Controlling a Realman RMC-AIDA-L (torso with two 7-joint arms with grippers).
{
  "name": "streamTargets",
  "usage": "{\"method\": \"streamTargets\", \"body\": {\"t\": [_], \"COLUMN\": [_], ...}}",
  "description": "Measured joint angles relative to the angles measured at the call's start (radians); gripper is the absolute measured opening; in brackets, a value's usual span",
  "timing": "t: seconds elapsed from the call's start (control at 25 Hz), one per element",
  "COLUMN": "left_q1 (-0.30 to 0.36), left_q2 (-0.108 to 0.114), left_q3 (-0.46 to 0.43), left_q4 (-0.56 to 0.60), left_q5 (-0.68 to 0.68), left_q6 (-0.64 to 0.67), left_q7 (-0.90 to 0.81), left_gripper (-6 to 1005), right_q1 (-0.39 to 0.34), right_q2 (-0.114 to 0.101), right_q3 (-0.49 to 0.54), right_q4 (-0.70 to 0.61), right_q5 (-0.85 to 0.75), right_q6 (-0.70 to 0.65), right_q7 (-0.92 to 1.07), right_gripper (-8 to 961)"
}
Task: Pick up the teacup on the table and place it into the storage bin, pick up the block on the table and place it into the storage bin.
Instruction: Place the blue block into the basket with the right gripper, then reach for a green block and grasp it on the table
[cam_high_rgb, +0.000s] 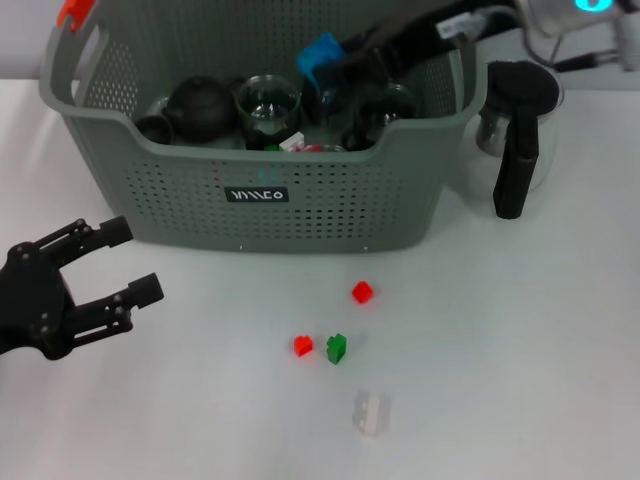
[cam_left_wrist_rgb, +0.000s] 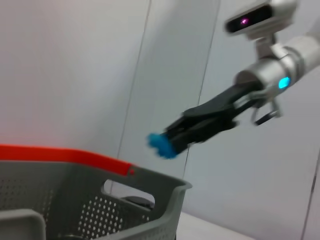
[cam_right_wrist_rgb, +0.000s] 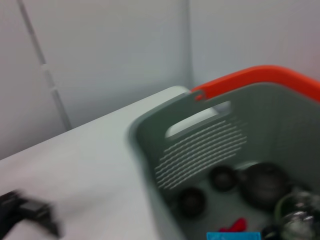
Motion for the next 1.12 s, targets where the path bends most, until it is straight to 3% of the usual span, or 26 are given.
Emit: {"method": "streamTargets", "body": {"t": [0.28, 0.52, 0.84, 1.12], "left_q1": [-0.011, -0.013, -0.009, -0.012], "left_q2": [-0.004, -0.007, -0.007, -0.007], "left_q3": [0.005, 0.005, 0.004, 0.004], "left_q4": [0.009, 0.016, 0.018, 0.017], "left_q5": [0.0, 0.0, 0.0, 0.0], "left_q6": [-0.014, -0.015, -0.018, -0.017], "left_q7": [0.003, 0.004, 0.004, 0.004], "left_gripper": [824, 824, 824, 824], "right_q1": [0.11, 0.199, 0.182, 0.08], "right_q2": [0.001, -0.006, -0.006, -0.008], "right_q3": [-0.095, -0.083, -0.062, -0.006], "right_q4": [0.311, 0.441, 0.362, 0.047], "right_q5": [-0.09, -0.125, -0.131, -0.062], "right_q6": [0.321, 0.351, 0.297, 0.019], "right_q7": [-0.001, 0.011, 0.012, 0.002], "right_gripper": [422, 455, 573, 727]}}
